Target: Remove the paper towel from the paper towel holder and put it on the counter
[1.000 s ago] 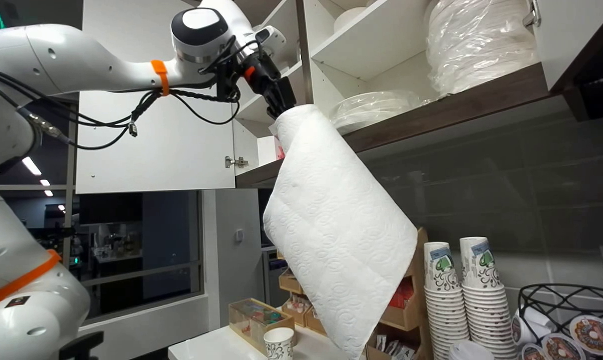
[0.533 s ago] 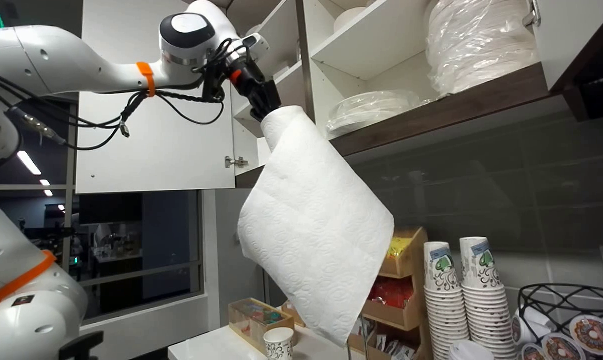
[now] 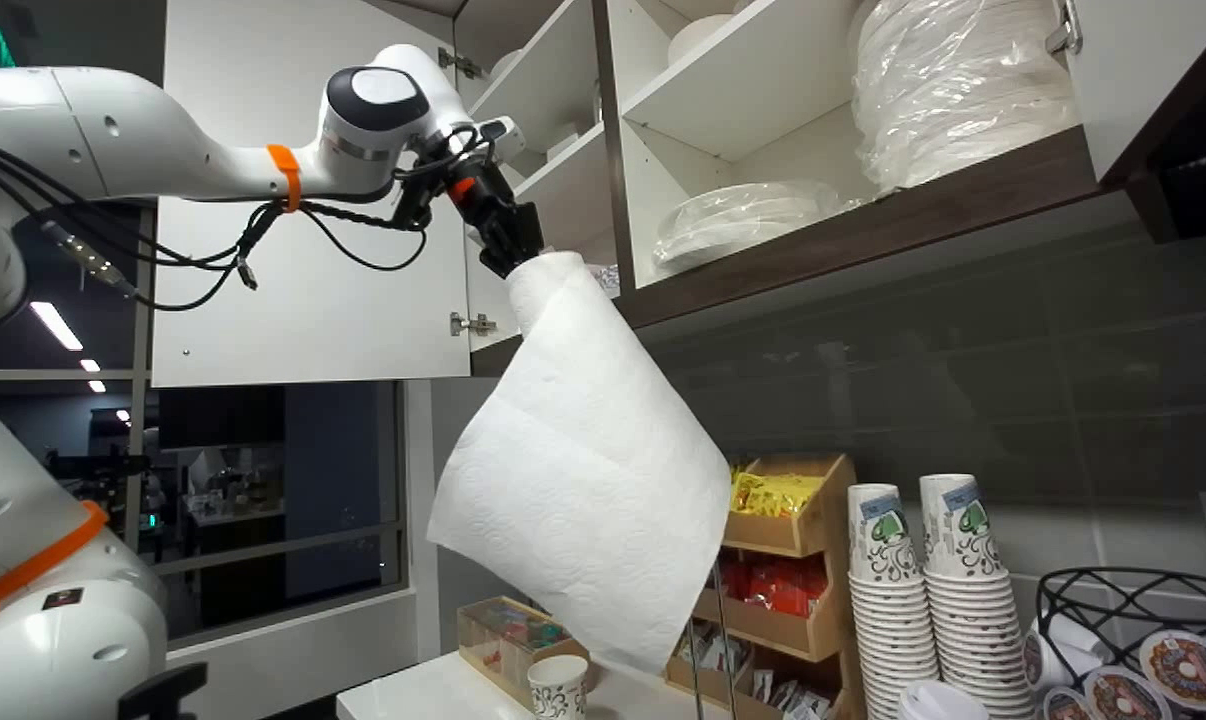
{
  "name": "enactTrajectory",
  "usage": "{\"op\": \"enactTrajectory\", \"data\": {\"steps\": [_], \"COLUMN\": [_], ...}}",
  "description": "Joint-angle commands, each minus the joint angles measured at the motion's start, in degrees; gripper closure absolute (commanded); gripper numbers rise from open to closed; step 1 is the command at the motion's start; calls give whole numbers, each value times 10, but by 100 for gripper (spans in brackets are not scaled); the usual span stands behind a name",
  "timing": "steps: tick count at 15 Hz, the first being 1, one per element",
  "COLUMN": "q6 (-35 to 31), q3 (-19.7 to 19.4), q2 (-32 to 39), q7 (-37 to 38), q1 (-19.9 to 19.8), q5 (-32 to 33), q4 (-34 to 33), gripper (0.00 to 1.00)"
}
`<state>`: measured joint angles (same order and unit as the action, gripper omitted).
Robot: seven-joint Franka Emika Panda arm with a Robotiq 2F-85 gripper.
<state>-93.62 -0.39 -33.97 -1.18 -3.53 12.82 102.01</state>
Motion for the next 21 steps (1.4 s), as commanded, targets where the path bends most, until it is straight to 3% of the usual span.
{"op": "enactTrajectory", "data": {"steps": [1,10,16,21], "q6": [8,2,-112,-235], "q3": [3,3,-16,-19], "q2": [31,128,147,142], "q7": [6,4,-12,-16], "q1": [20,33,32,31], "q5": [-32,-94,-149,-153], "q4": [10,3,47,119], "gripper": [95,95,95,95]}}
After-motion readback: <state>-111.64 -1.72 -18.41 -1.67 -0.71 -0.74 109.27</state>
